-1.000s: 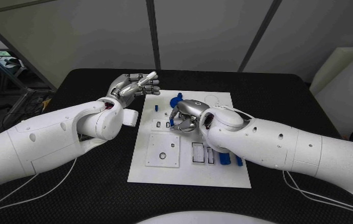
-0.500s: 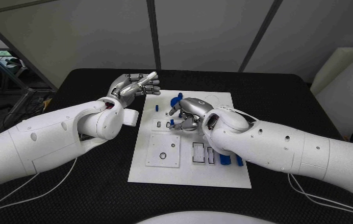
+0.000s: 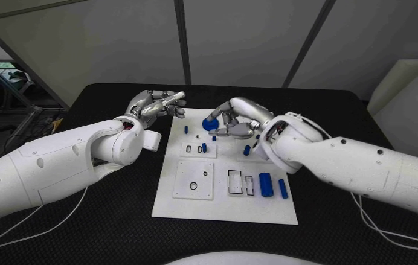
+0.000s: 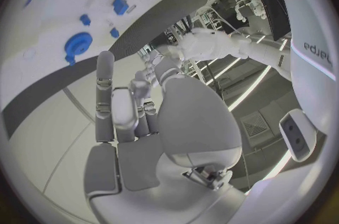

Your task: Assemble the parts on the task board

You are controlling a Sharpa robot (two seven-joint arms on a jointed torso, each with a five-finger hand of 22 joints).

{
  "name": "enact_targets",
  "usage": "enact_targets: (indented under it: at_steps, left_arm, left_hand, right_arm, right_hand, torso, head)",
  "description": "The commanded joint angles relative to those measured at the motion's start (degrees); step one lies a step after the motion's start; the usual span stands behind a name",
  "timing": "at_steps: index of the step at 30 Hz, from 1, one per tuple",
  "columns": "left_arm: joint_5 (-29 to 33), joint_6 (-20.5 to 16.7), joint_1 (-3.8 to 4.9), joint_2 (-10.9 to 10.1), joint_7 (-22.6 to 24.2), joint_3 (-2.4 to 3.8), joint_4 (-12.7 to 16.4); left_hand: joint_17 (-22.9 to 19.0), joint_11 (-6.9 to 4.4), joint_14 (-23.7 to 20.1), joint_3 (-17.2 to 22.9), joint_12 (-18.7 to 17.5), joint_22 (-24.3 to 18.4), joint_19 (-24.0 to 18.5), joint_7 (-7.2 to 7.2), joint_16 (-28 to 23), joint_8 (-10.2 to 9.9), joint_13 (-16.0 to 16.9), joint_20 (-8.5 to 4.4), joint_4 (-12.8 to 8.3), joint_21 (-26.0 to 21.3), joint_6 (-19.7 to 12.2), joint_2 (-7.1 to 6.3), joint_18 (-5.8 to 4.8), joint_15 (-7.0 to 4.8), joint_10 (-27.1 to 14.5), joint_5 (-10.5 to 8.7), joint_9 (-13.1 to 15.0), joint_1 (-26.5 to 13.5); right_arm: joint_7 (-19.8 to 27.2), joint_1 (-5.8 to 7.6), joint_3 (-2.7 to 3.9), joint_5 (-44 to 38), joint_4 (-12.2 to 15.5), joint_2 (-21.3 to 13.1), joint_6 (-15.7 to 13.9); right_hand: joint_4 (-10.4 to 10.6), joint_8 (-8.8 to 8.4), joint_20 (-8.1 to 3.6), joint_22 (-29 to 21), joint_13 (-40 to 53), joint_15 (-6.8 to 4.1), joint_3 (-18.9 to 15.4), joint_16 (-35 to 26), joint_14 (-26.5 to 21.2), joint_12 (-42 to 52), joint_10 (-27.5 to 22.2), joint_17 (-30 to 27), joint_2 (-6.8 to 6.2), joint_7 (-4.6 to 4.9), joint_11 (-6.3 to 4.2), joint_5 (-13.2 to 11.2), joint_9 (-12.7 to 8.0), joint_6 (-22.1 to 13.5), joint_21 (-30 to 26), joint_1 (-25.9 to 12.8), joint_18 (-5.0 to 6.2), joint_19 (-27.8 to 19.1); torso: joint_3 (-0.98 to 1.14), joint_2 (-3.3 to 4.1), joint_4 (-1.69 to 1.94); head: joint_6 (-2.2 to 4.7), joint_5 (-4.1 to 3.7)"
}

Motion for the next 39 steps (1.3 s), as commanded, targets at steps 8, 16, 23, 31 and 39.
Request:
enact_targets:
  at_steps: [8, 16, 23, 31, 39]
  left_arm:
    - [-20.83, 11.05, 1.51, 0.41, -24.47, 0.23, -0.68]
    - [-36.14, 17.57, 3.95, 2.44, -38.84, 0.17, -0.96]
    - [-45.21, 20.24, 6.40, 5.46, -45.39, -0.89, -1.97]
    - [-50.84, 22.60, 8.78, 9.69, -50.91, -4.21, -4.19]
    - [-51.86, 23.65, 10.31, 13.17, -53.50, -7.23, -6.72]
  left_hand:
    - [55.76, -3.31, 14.29, -0.61, 14.19, 35.87, 18.37, -2.66, 61.45, 4.44, 11.04, -3.75, 3.07, 31.69, 1.54, 0.92, -4.87, -3.66, 2.77, -0.18, 1.98, -4.69]
    - [62.71, -4.28, 14.79, -2.83, 33.18, 40.18, 21.79, -3.91, 67.93, 11.34, 27.03, -5.08, 7.70, 35.00, -0.54, 0.12, -5.41, -4.74, -3.94, -0.31, 6.26, -10.01]
    - [62.82, -4.77, 14.71, -5.18, 45.35, 43.51, 22.75, -4.47, 67.87, 15.19, 39.31, -5.22, 9.82, 36.79, -0.94, -0.95, -5.94, -5.07, -2.49, -0.37, 8.69, -12.30]
    - [62.96, -5.76, 14.74, -9.09, 53.15, 47.01, 23.64, -5.70, 67.82, 19.93, 47.72, -5.96, 13.00, 38.78, -0.51, -1.03, -6.47, -5.87, 0.11, -0.37, 12.72, -14.67]
    - [62.99, -6.02, 14.75, -10.38, 54.30, 48.32, 23.95, -6.01, 67.77, 21.58, 49.10, -6.17, 13.58, 39.57, -0.87, -0.79, -6.67, -6.08, 0.42, -0.39, 14.67, -15.26]
  right_arm:
    - [7.28, 6.12, 1.65, 25.32, -5.98, -5.21, 7.05]
    - [6.41, 7.39, 1.76, 26.84, -7.47, -7.93, 9.80]
    - [6.99, 7.56, 1.69, 23.53, -7.66, -8.36, 6.59]
    - [5.94, 7.57, 1.25, 17.72, -6.28, -8.14, 3.66]
    - [4.89, 7.56, 0.99, 16.05, -5.75, -7.85, 2.03]
  right_hand:
    - [-3.41, -2.48, 2.16, -8.46, -36.85, 2.09, 10.91, 0.21, -3.25, -40.60, 2.87, 11.33, -0.17, 0.65, 0.35, -1.91, -0.55, 5.01, -15.56, 3.47, -0.30, -8.80]
    - [-4.25, -3.99, 5.40, -14.97, -47.34, 3.33, 16.47, -18.29, -13.14, -50.96, 4.44, -0.06, -1.50, 1.37, 1.92, 3.77, -0.23, 7.02, -26.53, 0.94, 0.47, -10.96]
    - [-4.13, -4.49, 4.37, -15.34, -49.60, 2.02, 14.29, -23.62, -12.00, -51.72, 8.41, -1.00, -2.79, 0.50, 0.89, 1.76, -0.10, 8.03, -26.01, -0.93, 0.40, -3.98]
    - [-4.00, -4.40, 2.11, -14.17, -48.03, 0.16, 10.62, -13.15, -3.00, -49.08, 14.08, 8.41, -3.33, -1.00, -1.07, 2.12, -0.06, 9.42, -23.15, -1.89, 0.32, 2.47]
    - [-3.54, -4.83, 1.27, -13.57, -45.17, -0.30, 8.81, -37.31, -12.14, -46.70, 15.13, -6.79, -3.18, -1.44, -1.29, 3.83, -0.18, 9.19, -21.99, -2.35, 0.19, 4.22]
  torso:
    - [0.15, -1.64, -0.30]
    - [0.47, -2.44, -0.22]
    - [0.82, -2.68, -0.15]
    - [0.87, -2.67, -0.25]
    - [0.67, -2.59, -0.16]
  head:
    - [-0.09, 0.17]
    - [-0.76, 0.47]
    - [-1.28, 0.73]
    - [-1.71, 1.02]
    - [-2.11, 0.85]
